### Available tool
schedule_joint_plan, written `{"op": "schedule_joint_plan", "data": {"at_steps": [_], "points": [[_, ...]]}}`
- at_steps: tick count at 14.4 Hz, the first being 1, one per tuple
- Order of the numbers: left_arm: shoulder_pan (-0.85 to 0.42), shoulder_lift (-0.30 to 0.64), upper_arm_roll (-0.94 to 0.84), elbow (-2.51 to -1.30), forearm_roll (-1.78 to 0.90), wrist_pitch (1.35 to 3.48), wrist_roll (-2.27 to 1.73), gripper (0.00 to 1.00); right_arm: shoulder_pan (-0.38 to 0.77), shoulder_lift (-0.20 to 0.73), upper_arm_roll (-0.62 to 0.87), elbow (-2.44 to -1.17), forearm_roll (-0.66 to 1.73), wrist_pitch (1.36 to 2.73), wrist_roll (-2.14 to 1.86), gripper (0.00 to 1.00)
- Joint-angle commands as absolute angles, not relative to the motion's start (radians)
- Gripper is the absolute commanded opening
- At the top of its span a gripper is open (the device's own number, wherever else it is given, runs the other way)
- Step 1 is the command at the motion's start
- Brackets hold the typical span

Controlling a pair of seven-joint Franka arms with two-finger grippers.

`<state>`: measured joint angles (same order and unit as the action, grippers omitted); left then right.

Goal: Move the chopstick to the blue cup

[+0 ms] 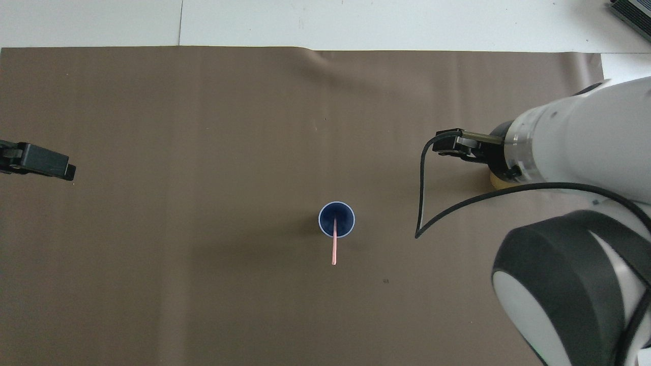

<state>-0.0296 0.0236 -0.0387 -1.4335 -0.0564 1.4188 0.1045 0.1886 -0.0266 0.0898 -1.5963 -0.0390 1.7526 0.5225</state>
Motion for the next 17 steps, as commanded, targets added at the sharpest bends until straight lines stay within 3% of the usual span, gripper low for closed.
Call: {"op": "schedule_joint_plan", "data": {"at_steps": [1,8,12,17], "points": [[-0.012,0.005,-0.052,-1.448,-0.046,1.413,0.112,1.00,0.117,-0.021,0.098,-1.503,-0.060,1.637,0.424,1.00],[-0.025,0.000,-0.055,-1.451,-0.046,1.410,0.106,1.00,-0.060,-0.063,0.089,-1.475,-0.037,1.542,0.295,1.00],[-0.015,0.000,-0.054,-1.456,-0.041,1.422,0.109,1.00,-0.074,-0.041,0.087,-1.563,-0.035,1.552,0.293,1.00],[-0.011,-0.026,-0.054,-1.498,-0.015,1.452,0.109,1.00,-0.069,-0.043,0.087,-1.566,-0.025,1.554,0.270,1.00]]}}
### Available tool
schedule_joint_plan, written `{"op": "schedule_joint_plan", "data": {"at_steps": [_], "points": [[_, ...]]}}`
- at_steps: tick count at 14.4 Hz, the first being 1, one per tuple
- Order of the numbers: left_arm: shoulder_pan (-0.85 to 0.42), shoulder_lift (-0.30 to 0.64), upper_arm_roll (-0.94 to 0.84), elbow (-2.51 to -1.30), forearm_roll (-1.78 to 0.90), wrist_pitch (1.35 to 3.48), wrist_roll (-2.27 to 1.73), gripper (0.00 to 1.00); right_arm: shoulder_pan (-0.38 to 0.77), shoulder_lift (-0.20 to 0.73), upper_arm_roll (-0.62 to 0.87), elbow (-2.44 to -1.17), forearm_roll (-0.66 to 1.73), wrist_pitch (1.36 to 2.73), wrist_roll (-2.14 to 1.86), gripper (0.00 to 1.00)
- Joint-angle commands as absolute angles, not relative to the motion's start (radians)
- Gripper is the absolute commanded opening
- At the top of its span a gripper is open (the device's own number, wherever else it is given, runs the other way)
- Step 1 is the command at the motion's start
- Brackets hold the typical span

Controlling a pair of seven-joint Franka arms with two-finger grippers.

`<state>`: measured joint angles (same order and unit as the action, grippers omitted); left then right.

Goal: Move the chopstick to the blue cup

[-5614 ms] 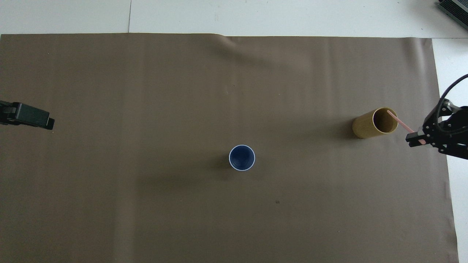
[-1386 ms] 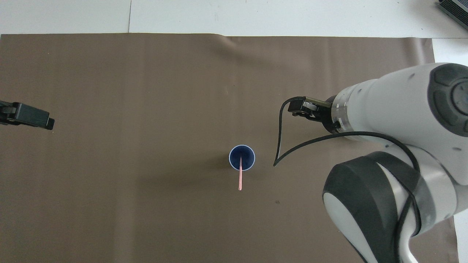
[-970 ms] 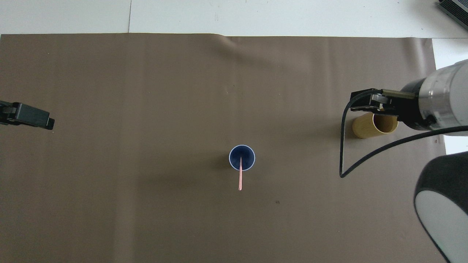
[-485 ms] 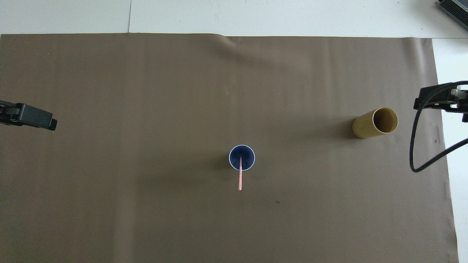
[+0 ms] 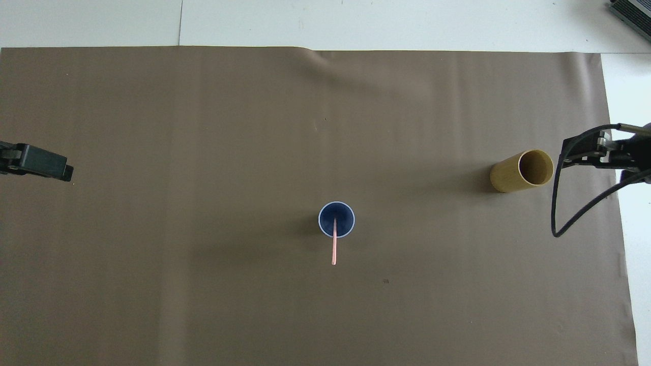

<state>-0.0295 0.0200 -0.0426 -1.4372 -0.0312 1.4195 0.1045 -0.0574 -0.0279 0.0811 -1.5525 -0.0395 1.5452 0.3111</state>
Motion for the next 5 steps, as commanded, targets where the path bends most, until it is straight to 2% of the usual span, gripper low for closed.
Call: {"op": "schedule_joint_plan", "data": {"at_steps": [1,5], "points": [[-0.012,-0.040,-0.054,-1.526,-0.015,1.471,0.110,1.00,-0.068,-0.043,0.087,-1.566,-0.022,1.542,0.258,1.00],[-0.011,-0.058,-0.054,-1.557,-0.015,1.483,0.110,1.00,-0.074,-0.043,0.086,-1.562,-0.021,1.539,0.213,1.00]]}}
